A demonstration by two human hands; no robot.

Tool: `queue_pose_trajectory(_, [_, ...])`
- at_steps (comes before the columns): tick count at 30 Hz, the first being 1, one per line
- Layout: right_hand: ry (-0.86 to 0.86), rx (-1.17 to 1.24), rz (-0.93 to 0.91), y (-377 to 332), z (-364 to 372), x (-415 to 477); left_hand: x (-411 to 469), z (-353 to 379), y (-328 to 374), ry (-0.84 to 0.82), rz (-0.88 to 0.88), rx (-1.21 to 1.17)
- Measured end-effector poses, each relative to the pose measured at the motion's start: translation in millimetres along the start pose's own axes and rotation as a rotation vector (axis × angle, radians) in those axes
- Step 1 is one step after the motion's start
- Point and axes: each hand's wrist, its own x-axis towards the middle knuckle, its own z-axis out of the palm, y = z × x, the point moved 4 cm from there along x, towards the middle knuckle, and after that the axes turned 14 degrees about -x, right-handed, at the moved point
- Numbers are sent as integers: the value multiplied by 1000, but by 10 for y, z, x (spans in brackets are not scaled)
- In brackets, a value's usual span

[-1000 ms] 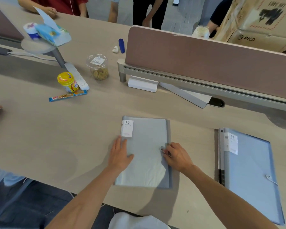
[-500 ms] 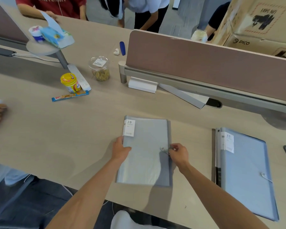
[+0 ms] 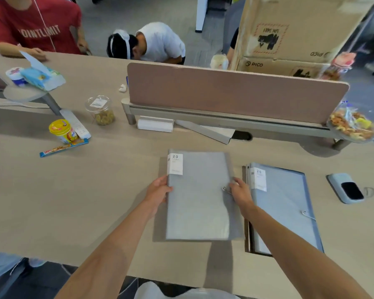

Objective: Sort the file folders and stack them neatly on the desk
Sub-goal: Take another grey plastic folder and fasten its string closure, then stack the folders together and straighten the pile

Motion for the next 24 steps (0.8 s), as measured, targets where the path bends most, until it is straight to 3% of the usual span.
queue_pose_trajectory(10, [275,-7,52,752,-1718,21,-207,1918,-419,-280,8,164])
queue_pose_trajectory(13, [277,-43,81,1022,-2070,60,-257,2308,-650,-318,-8,238])
queue_pose_trajectory(16, [206,-113,113,1312,-2257,167,-249,2496,-903,-315,-24,412])
queue_pose_trajectory(19, [126,-354,177,1695,-2326,402,14,2513,-1213,-201,23,685])
queue_pose_trajectory(24, [90,-363,145,1942,-2341,532,-242,2772,-1383,-118,-212,476])
